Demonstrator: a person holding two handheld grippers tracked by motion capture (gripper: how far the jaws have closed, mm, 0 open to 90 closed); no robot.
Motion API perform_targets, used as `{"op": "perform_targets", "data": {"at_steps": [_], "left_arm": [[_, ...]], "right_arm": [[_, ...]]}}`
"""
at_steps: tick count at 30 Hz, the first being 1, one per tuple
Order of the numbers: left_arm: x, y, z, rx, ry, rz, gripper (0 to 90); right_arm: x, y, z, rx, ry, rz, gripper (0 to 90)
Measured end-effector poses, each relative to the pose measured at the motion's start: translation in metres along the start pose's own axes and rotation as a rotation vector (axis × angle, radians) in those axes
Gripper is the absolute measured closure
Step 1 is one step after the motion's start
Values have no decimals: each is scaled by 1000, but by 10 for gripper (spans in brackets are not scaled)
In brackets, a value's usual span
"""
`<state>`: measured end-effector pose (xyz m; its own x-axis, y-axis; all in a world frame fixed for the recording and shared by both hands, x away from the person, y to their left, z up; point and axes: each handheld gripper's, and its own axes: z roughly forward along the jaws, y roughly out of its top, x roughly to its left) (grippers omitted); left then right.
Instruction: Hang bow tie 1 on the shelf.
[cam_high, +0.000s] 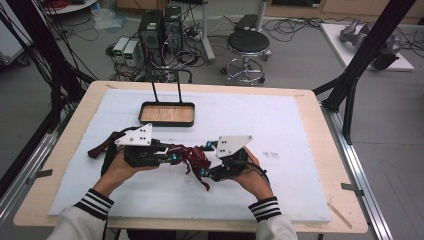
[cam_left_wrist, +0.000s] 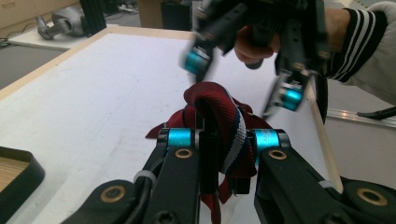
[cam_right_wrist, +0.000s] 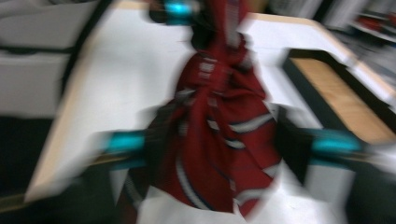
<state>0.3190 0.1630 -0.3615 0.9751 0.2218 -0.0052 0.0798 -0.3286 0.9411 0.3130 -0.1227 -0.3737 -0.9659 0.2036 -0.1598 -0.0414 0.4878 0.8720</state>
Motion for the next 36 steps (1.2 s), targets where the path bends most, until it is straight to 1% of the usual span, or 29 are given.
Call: {"op": "perform_targets", "data": {"at_steps": [1,2,3,4,5,8,9,12,13,14,15,17,18,19,20,21,22,23,24,25,26,27,28,29,30,31,32,35,36], "left_arm": [[1,0,-2,0,12,0,847],[1,0,-2,0,12,0,847],[1,0,-4,-2,20,-1,847],[1,0,-4,-2,20,-1,847],[2,0,-5,-5,28,-4,847],[2,-1,-6,-6,40,-3,847],[2,0,-7,-9,46,-5,847],[3,0,-9,-22,61,-11,847],[3,0,-12,-24,72,-9,847],[3,0,-12,-24,72,-9,847],[4,0,-15,-28,86,-9,847],[4,0,-17,-28,96,-8,847],[5,0,-19,-32,104,-7,847],[5,1,-21,-37,113,-9,847],[6,1,-24,-42,122,-9,847],[7,2,-26,-48,132,-8,847],[8,3,-28,-56,143,-7,847],[10,5,-32,-67,163,-6,847],[10,5,-32,-67,163,-6,847],[11,6,-35,-70,176,-5,846],[11,7,-37,-73,184,-4,846],[12,9,-40,-77,195,-3,847],[13,10,-43,-81,207,-1,847],[14,12,-47,-88,223,3,847],[14,12,-47,-88,223,3,847],[15,13,-49,-90,230,3,847],[16,14,-51,-93,237,3,847],[20,17,-59,-107,262,2,847],[20,17,-59,-107,262,2,847]], "right_arm": [[0,-2,2,9,-59,37,54],[0,-2,2,9,-59,37,54],[0,-4,0,-16,-89,53,5],[0,-4,0,-16,-89,53,5],[0,-5,-4,-52,-81,77,5],[0,-5,-7,-62,-75,86,5],[0,-5,-10,-57,-96,84,5],[0,-6,-13,-56,-99,92,5],[1,-7,-16,-60,-110,102,5],[1,-7,-16,-60,-110,102,5],[1,-11,-21,-70,-121,117,5],[1,-12,-23,-73,-129,126,5],[1,-16,-26,-79,-145,126,5],[2,-22,-32,-81,-159,153,5],[2,-22,-32,-81,-159,153,5],[2,-28,-38,-101,-188,164,5],[2,-28,-38,-101,-188,164,5],[3,-34,-44,-106,-214,173,5],[3,-34,-44,-106,-214,173,5],[5,-39,-51,-114,-241,194,5],[5,-39,-51,-114,-241,194,5],[7,-44,-57,-128,-273,203,5],[7,-44,-57,-128,-273,203,5],[10,-49,-64,-142,-298,220,5],[10,-49,-64,-142,-298,220,5],[13,-55,-71,-169,-324,232,5],[13,-55,-71,-169,-324,232,5],[20,-66,-82,-215,-364,262,5],[20,-66,-82,-215,-364,262,5]]}}
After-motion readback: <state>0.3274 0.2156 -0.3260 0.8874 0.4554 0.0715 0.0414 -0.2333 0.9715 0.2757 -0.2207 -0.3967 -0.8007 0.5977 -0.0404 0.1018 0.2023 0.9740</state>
